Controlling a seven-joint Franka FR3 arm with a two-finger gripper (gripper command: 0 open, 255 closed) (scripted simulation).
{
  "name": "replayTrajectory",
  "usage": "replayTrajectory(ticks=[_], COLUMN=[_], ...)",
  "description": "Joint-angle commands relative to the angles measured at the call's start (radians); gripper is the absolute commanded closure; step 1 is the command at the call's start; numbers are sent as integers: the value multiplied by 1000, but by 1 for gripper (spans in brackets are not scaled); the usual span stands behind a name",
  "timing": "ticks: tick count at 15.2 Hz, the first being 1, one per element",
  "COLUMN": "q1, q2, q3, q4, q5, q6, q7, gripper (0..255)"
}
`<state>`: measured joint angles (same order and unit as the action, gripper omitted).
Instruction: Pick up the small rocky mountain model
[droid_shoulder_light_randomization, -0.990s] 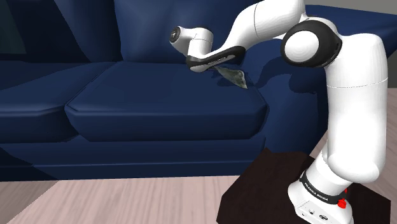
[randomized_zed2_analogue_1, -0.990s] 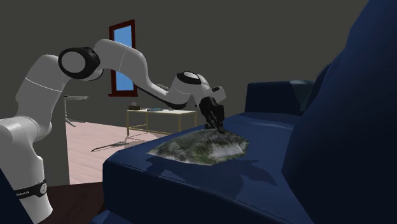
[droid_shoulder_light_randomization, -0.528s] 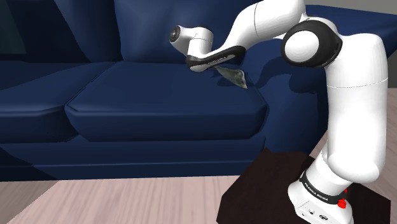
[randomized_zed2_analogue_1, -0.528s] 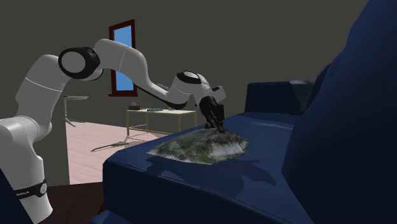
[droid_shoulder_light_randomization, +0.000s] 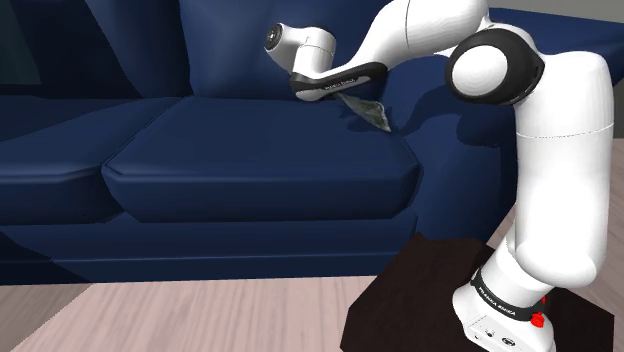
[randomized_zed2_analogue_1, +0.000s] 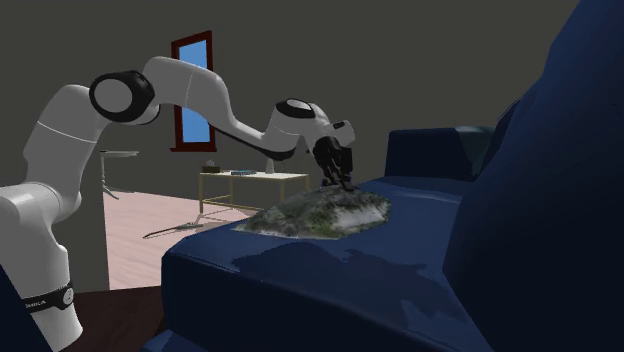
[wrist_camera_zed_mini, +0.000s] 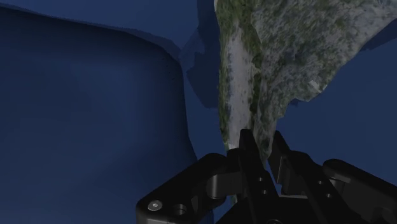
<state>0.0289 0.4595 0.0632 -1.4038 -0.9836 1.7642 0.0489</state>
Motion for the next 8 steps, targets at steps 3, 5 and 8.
replayTrajectory(ticks=[3,5,8], q1=[1,2,3], q2=[-11,-13,-14], q3=[1,2,2], q4=[34,54,66], q5=[7,10,12], q6=[-26,-41,-49], q7=[-36,-54,-64], gripper=[255,255,255])
